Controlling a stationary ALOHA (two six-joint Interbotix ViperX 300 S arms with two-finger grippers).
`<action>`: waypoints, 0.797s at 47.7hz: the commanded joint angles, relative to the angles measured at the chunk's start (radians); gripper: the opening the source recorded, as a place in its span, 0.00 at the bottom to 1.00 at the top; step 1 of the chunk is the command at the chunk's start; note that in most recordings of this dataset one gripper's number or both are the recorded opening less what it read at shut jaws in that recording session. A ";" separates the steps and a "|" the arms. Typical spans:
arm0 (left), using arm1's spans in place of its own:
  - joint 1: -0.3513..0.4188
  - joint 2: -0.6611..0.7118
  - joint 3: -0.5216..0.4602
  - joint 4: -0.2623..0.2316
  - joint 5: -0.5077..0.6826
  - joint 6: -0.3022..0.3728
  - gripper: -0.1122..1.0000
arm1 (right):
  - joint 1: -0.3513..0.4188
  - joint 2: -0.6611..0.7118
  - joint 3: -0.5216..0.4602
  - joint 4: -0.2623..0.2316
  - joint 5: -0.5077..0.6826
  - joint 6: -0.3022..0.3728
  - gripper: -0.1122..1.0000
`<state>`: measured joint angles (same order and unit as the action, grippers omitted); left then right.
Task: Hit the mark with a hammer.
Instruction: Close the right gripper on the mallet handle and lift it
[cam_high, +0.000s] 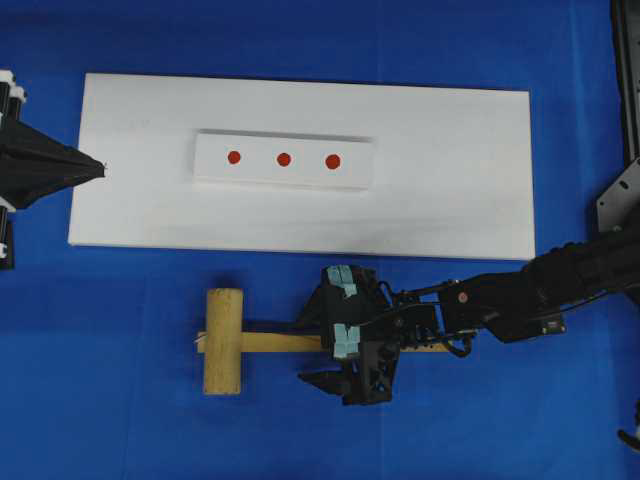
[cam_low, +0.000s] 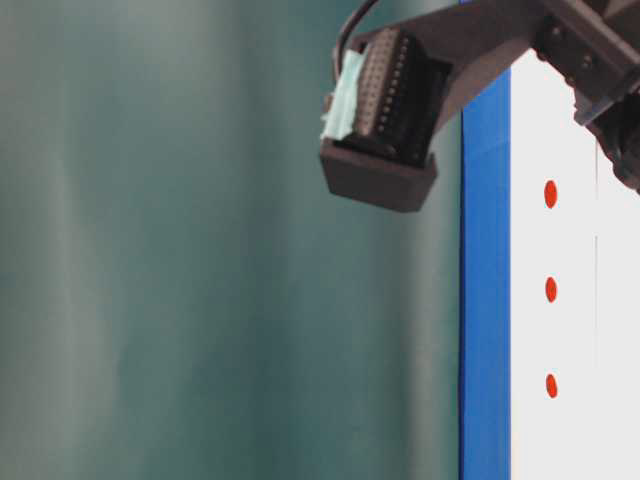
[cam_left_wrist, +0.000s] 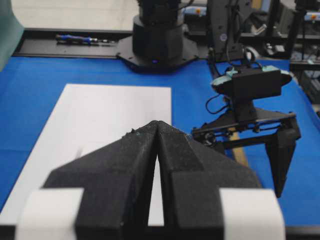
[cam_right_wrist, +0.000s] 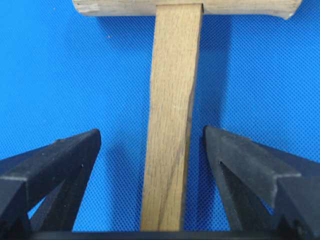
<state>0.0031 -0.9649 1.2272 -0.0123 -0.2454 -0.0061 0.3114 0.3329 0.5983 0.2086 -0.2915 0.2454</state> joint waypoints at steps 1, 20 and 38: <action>-0.002 0.009 -0.012 -0.002 -0.009 0.000 0.10 | 0.005 -0.012 -0.005 0.003 -0.006 -0.003 0.90; -0.003 0.008 -0.012 -0.002 -0.008 0.000 0.10 | 0.005 -0.015 -0.005 -0.003 0.017 -0.011 0.19; -0.002 0.005 -0.011 -0.002 -0.003 -0.002 0.10 | -0.003 -0.163 -0.002 -0.002 0.035 -0.015 0.19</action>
<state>0.0015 -0.9649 1.2272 -0.0123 -0.2439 -0.0061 0.3114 0.2485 0.6044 0.2071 -0.2577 0.2332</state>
